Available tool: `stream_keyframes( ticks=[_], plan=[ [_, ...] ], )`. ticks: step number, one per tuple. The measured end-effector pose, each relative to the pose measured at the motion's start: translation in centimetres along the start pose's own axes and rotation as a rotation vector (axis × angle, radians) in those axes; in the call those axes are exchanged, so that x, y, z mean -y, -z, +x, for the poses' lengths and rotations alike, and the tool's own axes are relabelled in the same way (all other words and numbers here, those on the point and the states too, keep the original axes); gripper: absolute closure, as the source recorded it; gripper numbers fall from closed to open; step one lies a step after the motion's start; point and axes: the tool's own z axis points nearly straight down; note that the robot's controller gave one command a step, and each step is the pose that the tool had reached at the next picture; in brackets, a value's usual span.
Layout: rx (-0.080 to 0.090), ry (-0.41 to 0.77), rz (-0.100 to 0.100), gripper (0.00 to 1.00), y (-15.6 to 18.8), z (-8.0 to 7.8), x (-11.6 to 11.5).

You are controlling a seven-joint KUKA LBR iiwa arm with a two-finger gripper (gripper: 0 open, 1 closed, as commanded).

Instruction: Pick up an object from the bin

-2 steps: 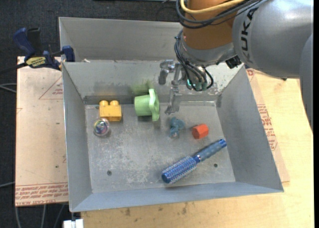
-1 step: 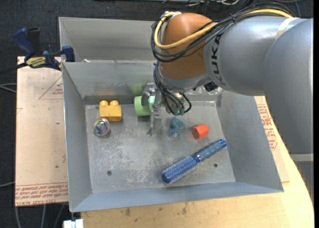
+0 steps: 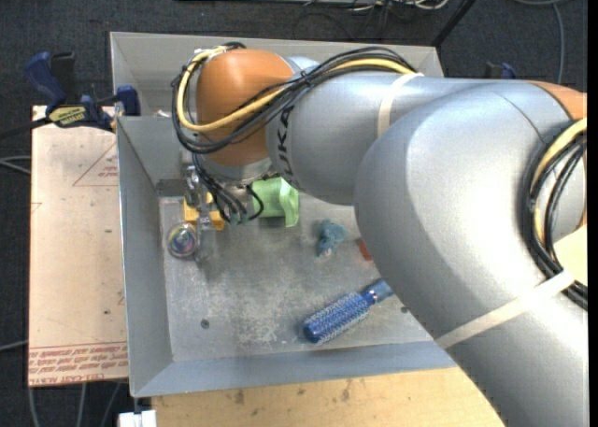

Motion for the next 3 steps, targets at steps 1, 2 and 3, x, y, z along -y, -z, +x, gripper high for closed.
stream_keyframes(
  ticks=[1,2,3],
  plan=[
    [0.005,-0.007,0.000,1.00,0.6,-0.3,0.4],
    [0.003,-0.333,0.002,1.00,25.0,3.0,2.2],
    [-0.016,-0.115,0.007,1.00,12.5,9.3,-1.6]
  ],
)
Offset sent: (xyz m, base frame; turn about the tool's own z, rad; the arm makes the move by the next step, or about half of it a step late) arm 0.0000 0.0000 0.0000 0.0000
